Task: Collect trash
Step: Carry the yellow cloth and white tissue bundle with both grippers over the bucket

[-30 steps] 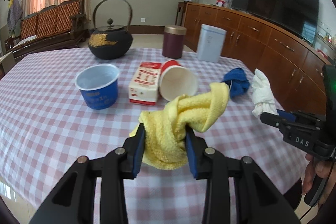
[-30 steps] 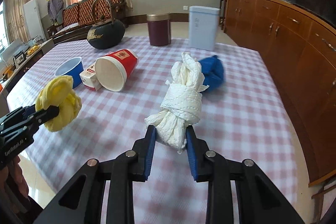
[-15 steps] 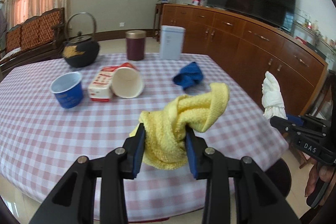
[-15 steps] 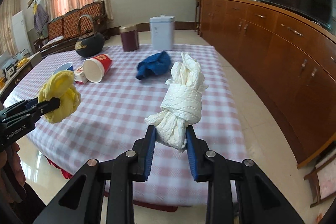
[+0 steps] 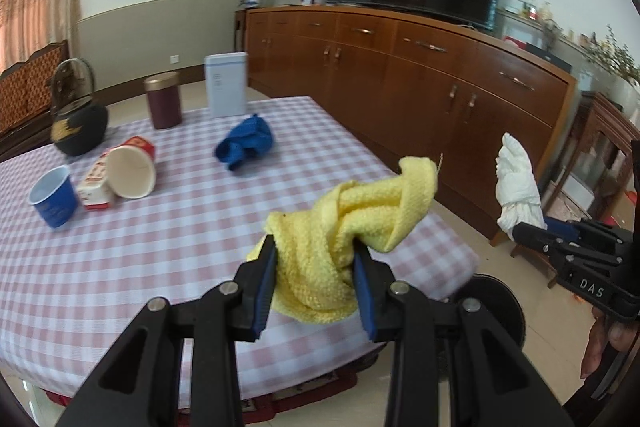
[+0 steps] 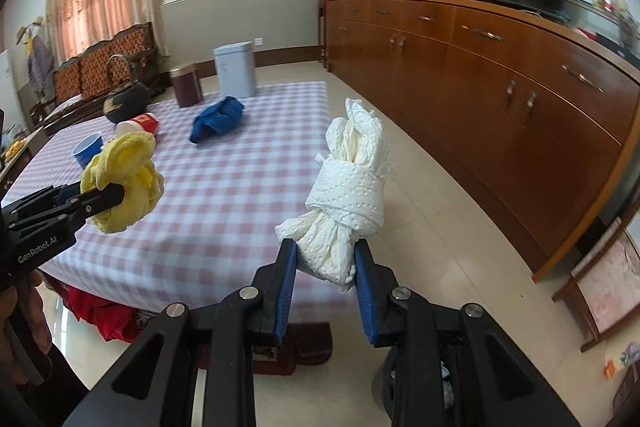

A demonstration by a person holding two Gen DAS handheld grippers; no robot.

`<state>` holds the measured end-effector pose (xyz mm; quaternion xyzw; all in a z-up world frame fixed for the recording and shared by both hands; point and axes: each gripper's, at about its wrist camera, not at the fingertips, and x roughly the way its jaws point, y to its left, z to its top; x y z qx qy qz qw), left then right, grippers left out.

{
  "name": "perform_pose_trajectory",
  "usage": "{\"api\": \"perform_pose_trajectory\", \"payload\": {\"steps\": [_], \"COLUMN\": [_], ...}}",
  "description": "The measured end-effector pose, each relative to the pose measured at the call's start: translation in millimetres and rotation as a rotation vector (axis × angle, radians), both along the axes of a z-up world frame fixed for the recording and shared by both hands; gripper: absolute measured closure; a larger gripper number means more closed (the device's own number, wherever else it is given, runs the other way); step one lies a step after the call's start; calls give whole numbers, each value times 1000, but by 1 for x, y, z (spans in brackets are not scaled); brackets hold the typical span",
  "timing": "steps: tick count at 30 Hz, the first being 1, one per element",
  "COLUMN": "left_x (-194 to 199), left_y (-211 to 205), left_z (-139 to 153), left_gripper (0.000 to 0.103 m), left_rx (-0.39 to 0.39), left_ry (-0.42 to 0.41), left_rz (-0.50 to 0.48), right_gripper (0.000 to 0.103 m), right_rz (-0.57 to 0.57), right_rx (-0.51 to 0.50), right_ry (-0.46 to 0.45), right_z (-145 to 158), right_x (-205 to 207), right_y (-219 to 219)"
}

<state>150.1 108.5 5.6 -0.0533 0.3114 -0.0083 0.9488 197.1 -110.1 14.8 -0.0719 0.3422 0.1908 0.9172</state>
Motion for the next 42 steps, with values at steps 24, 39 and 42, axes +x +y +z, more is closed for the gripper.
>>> {"api": "perform_pose_trajectory", "payload": {"steps": [24, 39, 42], "left_x": [1, 8, 9], "left_y": [-74, -145, -159], "left_z": [0, -18, -23], "left_gripper": [66, 66, 66], "left_rx": [3, 0, 2], "left_ry": [-2, 44, 58], "left_rz": [-161, -316, -347], "right_gripper": [73, 73, 73], "right_rz": [-130, -227, -244], "right_rx": [14, -1, -8], "right_ry": [5, 39, 52], "right_z": [-7, -22, -28], "right_x": [-25, -41, -46], "right_y": [-75, -133, -147]}}
